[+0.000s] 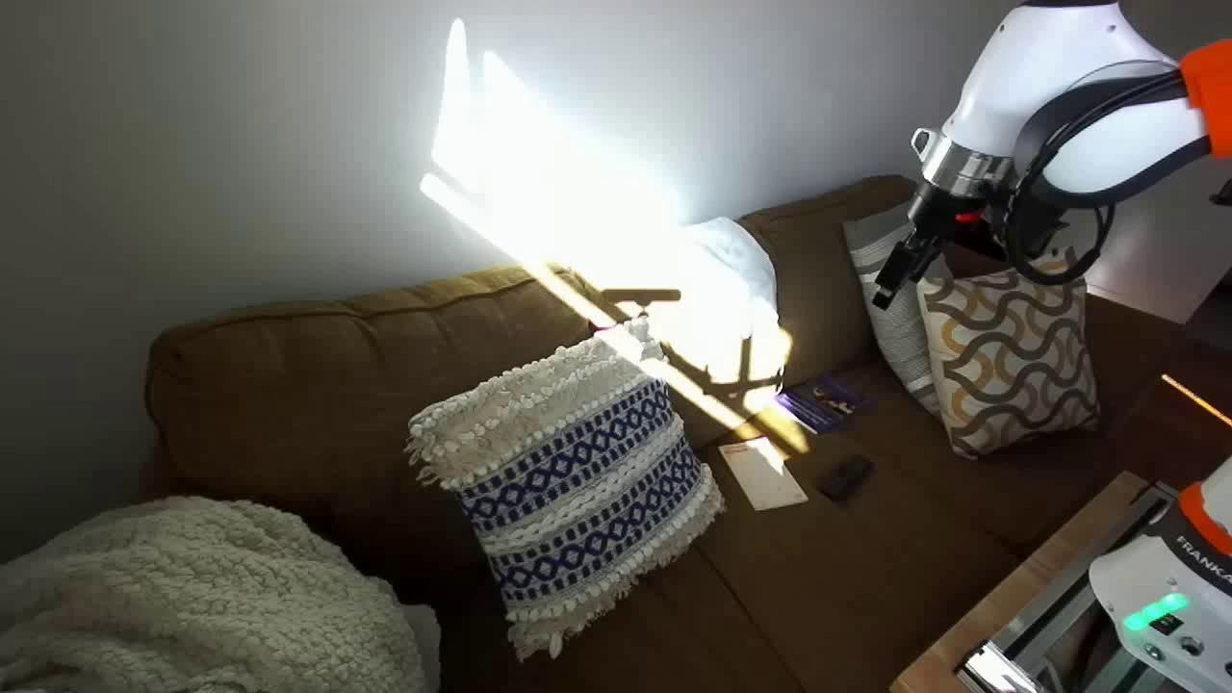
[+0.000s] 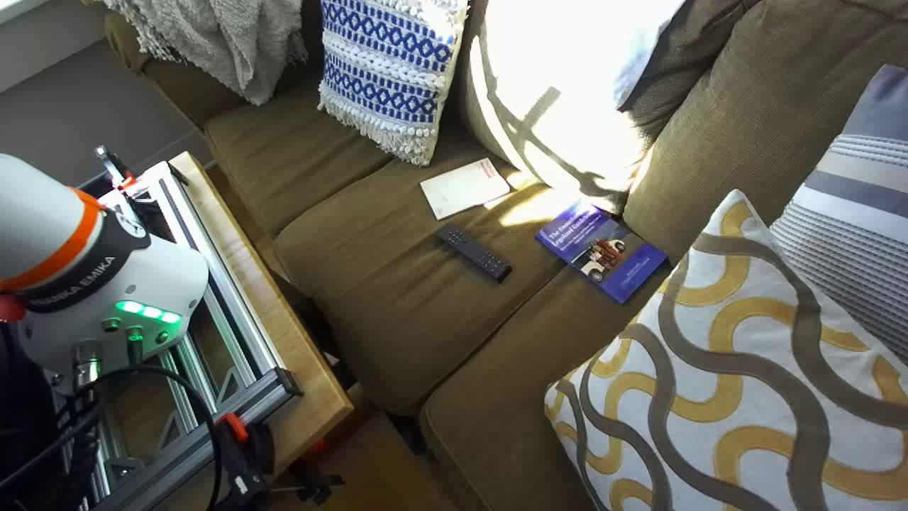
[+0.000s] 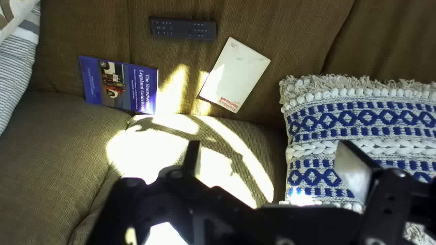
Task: Move the blue book to the left
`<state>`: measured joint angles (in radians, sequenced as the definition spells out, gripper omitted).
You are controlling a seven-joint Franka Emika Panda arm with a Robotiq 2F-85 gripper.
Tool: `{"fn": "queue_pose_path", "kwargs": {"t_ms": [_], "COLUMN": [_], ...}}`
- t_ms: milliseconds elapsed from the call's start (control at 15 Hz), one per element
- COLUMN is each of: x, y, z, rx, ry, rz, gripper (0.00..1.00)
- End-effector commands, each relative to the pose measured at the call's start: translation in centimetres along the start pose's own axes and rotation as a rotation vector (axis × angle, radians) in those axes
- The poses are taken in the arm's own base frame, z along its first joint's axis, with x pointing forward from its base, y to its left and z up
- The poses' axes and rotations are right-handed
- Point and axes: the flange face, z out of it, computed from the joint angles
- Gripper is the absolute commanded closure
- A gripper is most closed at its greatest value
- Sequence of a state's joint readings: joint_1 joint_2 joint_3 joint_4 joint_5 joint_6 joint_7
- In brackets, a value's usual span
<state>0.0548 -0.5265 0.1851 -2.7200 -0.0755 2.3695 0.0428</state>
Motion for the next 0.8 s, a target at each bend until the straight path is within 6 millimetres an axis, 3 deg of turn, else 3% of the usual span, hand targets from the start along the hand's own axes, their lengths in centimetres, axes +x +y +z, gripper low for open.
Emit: {"fn": "queue_pose_path", "kwargs": {"t_ms": [0, 467, 733], "x": [0.0, 0.2, 0.0], "y": [0.0, -0.2, 2.6], "z": [-0.1, 0.2, 5.0], "rx": [0.0, -0.015, 0.036], "ry": [-0.001, -0.008, -0.128], "rz": [0.0, 0.031, 0.135], "gripper": [0.0, 0.0, 0.0]}}
